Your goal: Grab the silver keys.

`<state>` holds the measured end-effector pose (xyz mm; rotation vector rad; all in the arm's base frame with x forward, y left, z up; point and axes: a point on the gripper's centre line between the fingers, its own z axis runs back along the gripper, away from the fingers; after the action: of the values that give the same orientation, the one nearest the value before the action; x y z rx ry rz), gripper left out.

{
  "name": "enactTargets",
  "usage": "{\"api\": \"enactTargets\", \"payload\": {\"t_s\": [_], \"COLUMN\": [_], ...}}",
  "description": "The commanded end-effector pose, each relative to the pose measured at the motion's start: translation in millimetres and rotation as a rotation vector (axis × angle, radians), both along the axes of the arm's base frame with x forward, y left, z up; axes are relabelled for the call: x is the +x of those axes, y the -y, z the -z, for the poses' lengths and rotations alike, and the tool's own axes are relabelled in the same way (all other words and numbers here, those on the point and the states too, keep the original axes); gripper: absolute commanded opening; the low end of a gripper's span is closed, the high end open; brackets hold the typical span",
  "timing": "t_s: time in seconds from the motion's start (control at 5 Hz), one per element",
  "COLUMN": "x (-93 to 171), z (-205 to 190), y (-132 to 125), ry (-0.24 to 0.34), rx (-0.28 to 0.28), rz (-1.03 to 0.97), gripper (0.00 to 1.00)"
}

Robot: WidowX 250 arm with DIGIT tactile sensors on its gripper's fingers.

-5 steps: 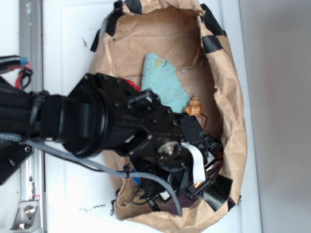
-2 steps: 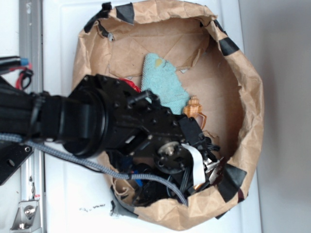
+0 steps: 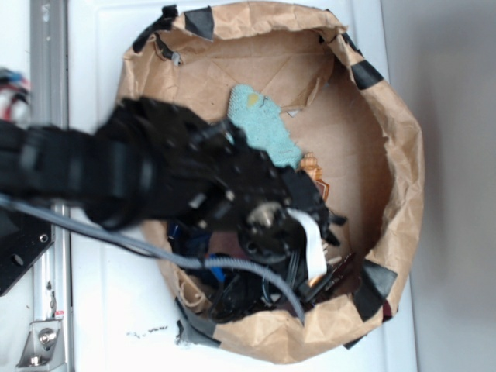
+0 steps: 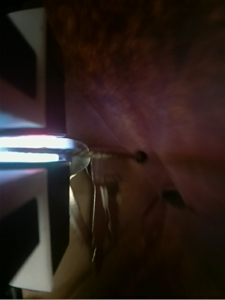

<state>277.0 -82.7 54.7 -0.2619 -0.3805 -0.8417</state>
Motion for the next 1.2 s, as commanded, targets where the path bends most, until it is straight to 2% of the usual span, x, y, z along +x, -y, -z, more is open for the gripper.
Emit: {"api": "enactTargets", "payload": {"t_s": [0.0,0.2,0.4,0.6,0.8,1.0], "x": [-21.0,-33.6,-28.8,-14.6,-19.2,-23.4], "z": [-103.6,-151.3,-158.2,-128.7,-113.8,-115.9], "y": [-48.0,-67.3,-60.9,-41.2,-31.7,-30.3], "ry": [0.004,-0.013,-0.052,-0.203,-0.289,-0.281], "rx": [-0.123,-0.196,-0.122,0.022,0.042,0.052], "rz": [-0.441,-0.526,-0.549,-0.63,-0.556,-0.556], "gripper": [0.0,0.0,0.0,0.0,0.0,0.0]}}
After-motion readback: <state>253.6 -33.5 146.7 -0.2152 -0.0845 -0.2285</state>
